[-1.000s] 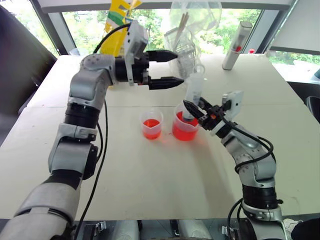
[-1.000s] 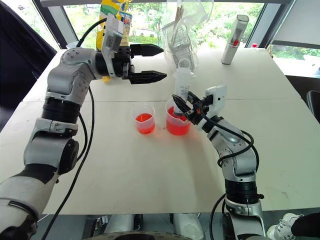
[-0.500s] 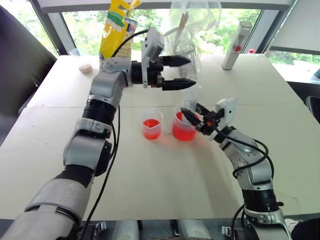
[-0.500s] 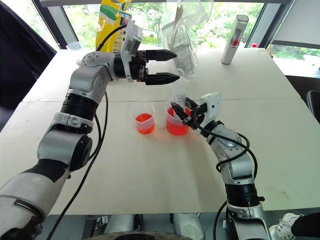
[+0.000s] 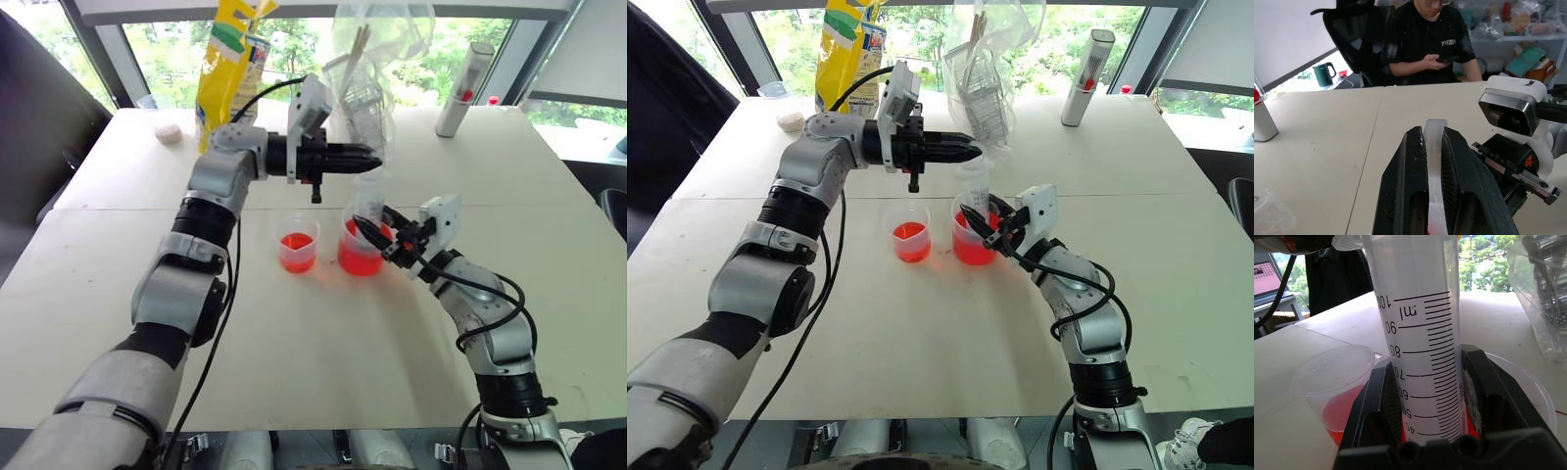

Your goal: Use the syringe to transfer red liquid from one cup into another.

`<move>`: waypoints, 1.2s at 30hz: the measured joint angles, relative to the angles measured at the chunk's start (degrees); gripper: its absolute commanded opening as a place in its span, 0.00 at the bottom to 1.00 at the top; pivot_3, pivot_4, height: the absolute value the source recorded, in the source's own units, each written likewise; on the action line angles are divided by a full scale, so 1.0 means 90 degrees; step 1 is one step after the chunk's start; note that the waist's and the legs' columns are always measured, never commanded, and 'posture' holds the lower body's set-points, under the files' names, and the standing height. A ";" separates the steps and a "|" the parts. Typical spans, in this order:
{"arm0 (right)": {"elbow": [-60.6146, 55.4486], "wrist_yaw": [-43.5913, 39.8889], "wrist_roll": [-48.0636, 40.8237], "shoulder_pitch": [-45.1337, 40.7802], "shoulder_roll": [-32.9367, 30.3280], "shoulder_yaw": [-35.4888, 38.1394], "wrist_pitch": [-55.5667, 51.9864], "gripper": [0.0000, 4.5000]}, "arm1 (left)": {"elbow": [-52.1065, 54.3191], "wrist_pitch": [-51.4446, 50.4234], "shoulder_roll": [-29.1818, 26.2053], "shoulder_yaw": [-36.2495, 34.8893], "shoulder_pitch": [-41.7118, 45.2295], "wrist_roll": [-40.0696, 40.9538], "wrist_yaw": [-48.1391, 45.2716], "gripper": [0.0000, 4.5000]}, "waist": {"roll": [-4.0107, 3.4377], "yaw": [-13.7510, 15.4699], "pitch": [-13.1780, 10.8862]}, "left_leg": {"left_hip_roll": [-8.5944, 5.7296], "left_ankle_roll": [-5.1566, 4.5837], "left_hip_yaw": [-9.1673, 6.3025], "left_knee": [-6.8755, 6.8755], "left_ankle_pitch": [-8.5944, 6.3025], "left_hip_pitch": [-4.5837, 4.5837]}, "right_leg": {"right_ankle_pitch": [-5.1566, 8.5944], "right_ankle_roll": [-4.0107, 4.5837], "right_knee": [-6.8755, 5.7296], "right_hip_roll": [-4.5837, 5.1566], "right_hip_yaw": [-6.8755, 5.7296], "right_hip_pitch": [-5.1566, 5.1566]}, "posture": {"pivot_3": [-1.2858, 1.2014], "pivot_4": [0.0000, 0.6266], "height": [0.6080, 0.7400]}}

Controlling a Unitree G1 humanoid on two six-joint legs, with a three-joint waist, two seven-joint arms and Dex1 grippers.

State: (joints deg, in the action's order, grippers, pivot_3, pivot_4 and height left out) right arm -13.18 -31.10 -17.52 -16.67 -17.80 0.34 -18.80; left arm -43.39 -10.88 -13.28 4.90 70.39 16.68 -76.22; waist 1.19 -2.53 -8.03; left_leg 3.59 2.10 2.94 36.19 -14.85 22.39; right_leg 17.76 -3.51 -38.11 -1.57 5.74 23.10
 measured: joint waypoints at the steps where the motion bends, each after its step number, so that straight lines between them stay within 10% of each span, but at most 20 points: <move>1: 0.0000 0.0001 -0.0002 0.0000 -0.0010 0.0004 -0.0001 0.30 | -0.0068 0.0011 0.0011 -0.0004 0.0033 0.0001 0.0004 0.02 | 0.0000 0.0002 0.0000 | 0.0000 0.0000 0.0000 0.0000 0.0000 0.0000 | 0.0000 0.0000 0.0000 0.0000 0.0000 0.0000 | 0.52 0.24 0.99; 36: -0.0032 0.0004 -0.0203 0.0008 -0.0158 0.0044 -0.0319 0.30 | -0.1423 0.0718 0.0032 -0.0011 0.0863 -0.0133 0.0016 0.02 | 0.0000 -0.0001 0.0000 | -0.0003 0.0000 0.0001 0.0000 0.0000 0.0000 | 0.0000 0.0000 0.0000 0.0000 -0.0004 0.0000 | 0.52 0.24 0.99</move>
State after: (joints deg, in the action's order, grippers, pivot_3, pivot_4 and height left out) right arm -13.47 -31.06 -19.35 -16.60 -19.22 0.74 -21.67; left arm -56.20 -4.42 -12.99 4.80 78.15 15.48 -76.08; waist 1.19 -2.54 -8.03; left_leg 3.56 2.10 2.95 36.19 -14.85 22.39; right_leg 17.76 -3.51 -38.11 -1.57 5.71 23.10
